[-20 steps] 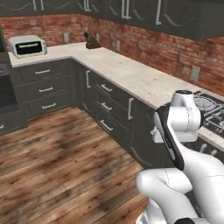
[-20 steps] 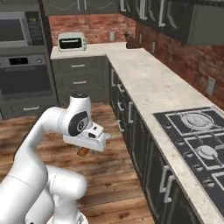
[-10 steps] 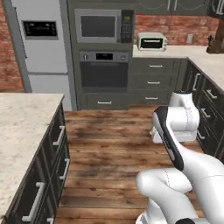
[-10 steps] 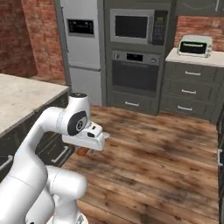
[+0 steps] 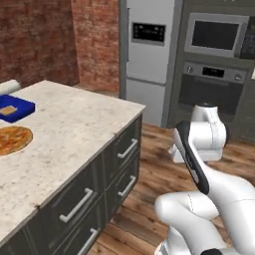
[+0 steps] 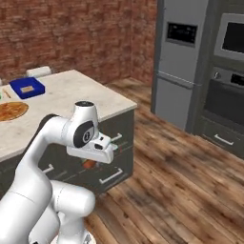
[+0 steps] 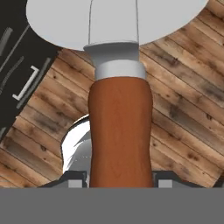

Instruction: Take the pizza cutter from the drawer on the right and place it on the dining counter for cutting.

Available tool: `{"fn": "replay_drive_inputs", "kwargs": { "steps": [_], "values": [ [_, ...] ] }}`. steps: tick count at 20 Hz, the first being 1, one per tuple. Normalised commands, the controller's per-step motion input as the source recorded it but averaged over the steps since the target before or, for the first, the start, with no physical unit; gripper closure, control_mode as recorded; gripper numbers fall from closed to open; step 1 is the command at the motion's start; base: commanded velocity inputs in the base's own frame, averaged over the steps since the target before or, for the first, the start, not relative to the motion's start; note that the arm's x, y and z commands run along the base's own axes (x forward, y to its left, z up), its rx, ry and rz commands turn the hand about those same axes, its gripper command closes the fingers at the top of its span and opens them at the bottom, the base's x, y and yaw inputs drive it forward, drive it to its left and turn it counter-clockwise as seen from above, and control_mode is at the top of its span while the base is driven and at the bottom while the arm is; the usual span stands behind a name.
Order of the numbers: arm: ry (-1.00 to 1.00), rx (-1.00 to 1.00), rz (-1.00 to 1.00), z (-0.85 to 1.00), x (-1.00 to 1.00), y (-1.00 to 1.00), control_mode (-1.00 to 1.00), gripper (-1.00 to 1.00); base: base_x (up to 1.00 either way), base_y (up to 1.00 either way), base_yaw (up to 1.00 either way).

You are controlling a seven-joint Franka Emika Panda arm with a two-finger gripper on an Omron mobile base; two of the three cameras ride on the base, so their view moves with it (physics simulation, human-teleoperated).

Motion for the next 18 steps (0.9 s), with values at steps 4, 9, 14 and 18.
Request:
{"fn": "replay_drive_inputs", "kwargs": {
  "steps": [4, 9, 14, 18],
  "values": [
    [0.0, 0.0, 0.0, 0.0, 0.0, 0.0, 1.0, 1.0, 0.57, -0.26, 0.68],
    [0.0, 0.0, 0.0, 0.0, 0.0, 0.0, 1.0, 1.0, 0.59, -0.29, 0.67],
    [0.0, 0.0, 0.0, 0.0, 0.0, 0.0, 1.0, 1.0, 0.53, -0.2, 0.61],
    [0.0, 0.0, 0.0, 0.0, 0.0, 0.0, 1.0, 1.0, 0.61, -0.03, 0.55]
  ]
}}
